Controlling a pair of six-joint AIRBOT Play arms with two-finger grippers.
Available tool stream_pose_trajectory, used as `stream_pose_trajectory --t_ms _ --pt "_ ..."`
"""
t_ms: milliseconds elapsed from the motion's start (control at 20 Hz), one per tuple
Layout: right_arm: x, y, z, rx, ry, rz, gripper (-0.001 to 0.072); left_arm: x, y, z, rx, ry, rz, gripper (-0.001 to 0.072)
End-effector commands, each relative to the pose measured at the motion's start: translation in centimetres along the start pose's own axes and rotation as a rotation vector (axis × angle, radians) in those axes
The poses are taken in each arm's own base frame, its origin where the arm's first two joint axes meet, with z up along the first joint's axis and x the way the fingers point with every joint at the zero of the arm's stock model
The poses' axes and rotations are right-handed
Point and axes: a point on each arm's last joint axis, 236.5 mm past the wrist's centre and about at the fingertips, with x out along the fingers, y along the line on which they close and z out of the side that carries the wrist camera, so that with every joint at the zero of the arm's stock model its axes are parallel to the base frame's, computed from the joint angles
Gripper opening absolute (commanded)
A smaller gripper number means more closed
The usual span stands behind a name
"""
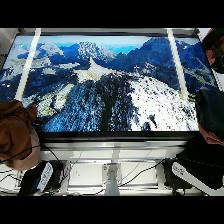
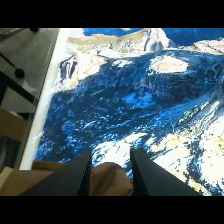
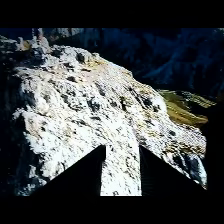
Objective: Fold the clothes and pants, and hang the long-sleeved shirts on hangers.
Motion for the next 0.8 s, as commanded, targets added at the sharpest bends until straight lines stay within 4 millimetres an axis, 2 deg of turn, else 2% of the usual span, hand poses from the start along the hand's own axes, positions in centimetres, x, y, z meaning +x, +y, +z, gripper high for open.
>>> stream_pose_trajectory --t_ms 0,100,300,450,600,750 --pt "-0.7 5.5 1.7 0.077 -0.064 0.237 0.0263 0.0 0.0 0.0 0.000 -0.002 0.001 0.0260" --pt "-1.3 8.2 1.9 0.078 -0.065 0.340 0.0262 0.0 0.0 0.0 0.000 -0.002 0.001 0.0260" --pt "-1.5 12.9 -0.7 -0.028 0.040 0.422 0.0262 0.0 0.0 0.0 0.000 -0.002 0.001 0.0260" --pt "-1.9 16.1 -1.6 -0.096 0.063 0.479 0.0262 0.0 0.0 0.0 0.000 -0.002 0.001 0.0260" --pt "-2.1 18.3 -0.3 -0.123 -0.005 0.508 0.0262 0.0 0.0 0.0 0.000 -0.002 0.001 0.0260" --pt "-1.9 19.1 -0.3 -0.176 -0.019 0.497 0.0262 0.0 0.0 0.0 -0.001 -0.002 0.001 0.0260"
